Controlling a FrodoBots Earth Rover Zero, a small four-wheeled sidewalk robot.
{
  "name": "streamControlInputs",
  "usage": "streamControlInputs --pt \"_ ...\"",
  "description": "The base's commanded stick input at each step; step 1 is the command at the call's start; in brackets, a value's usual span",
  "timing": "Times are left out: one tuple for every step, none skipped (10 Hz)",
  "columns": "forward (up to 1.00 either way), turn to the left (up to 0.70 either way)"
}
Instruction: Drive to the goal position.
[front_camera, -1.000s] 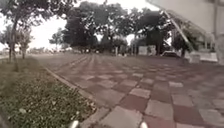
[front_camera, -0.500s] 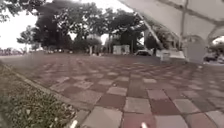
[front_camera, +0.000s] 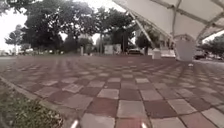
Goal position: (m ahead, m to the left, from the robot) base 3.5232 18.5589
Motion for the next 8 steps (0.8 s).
streamControlInputs --pt "0.7 0.0" --pt "0.7 0.0" --pt "0.7 0.0" --pt "0.7 0.0" --pt "0.7 0.0" --pt "0.7 0.0" --pt "0.7 0.06" --pt "0.7 0.27"
